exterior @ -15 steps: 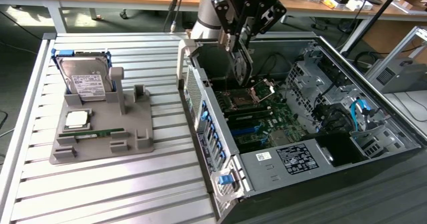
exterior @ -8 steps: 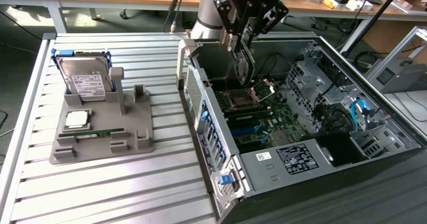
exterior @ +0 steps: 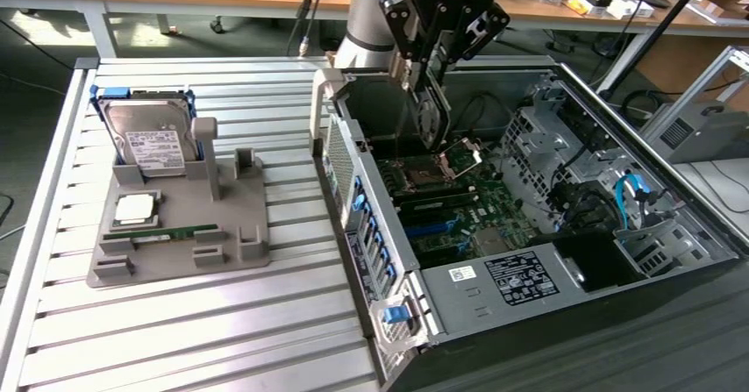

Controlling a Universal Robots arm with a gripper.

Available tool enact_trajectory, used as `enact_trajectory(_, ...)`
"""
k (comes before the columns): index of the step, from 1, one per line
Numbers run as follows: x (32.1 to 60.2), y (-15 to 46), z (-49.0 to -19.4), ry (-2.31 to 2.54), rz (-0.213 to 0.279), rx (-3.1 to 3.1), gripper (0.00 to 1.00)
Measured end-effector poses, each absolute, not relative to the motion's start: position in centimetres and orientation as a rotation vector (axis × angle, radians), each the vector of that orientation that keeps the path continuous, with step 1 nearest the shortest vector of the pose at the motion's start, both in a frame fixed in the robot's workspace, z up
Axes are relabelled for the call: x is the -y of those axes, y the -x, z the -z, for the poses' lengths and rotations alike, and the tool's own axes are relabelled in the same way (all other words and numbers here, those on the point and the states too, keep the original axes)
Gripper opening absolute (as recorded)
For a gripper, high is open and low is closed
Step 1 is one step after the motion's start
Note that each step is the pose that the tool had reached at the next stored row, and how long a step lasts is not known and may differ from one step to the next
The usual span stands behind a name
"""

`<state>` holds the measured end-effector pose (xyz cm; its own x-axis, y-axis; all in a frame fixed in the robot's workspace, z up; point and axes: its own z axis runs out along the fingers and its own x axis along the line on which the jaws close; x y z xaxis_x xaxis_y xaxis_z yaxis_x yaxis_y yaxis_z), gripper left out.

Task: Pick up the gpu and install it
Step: 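Pick up the gpu and move the gpu toward the slot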

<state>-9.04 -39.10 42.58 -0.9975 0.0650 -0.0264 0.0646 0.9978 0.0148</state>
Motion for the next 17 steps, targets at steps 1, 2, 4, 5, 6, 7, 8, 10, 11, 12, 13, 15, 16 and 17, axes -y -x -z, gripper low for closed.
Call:
enact_trajectory(1, 39.1, 9.0, -42.6, -0.101, -0.022, -3.113, 0.27)
enact_trajectory(2, 39.1, 8.9, -42.6, -0.101, -0.022, -3.113, 0.27)
enact_trajectory(4, 39.1, 8.8, -42.6, -0.101, -0.022, -3.113, 0.27)
enact_trajectory(5, 39.1, 8.7, -42.5, -0.101, -0.022, -3.113, 0.27)
enact_trajectory(6, 39.1, 8.7, -42.5, -0.101, -0.022, -3.113, 0.27)
enact_trajectory(7, 39.1, 8.6, -42.5, -0.101, -0.022, -3.113, 0.27)
enact_trajectory(8, 39.1, 8.5, -42.5, -0.101, -0.022, -3.113, 0.27)
enact_trajectory(10, 39.1, 8.3, -42.5, -0.101, -0.022, -3.113, 0.27)
enact_trajectory(11, 39.1, 8.3, -42.5, -0.101, -0.022, -3.113, 0.27)
enact_trajectory(12, 39.1, 8.2, -42.5, -0.101, -0.022, -3.113, 0.27)
enact_trajectory(13, 39.1, 8.1, -42.5, -0.101, -0.022, -3.113, 0.27)
enact_trajectory(15, 39.1, 8.0, -42.4, -0.101, -0.022, -3.113, 0.27)
enact_trajectory(16, 39.1, 7.9, -42.4, -0.101, -0.022, -3.113, 0.27)
enact_trajectory(17, 39.1, 7.9, -42.4, -0.101, -0.022, -3.113, 0.27)
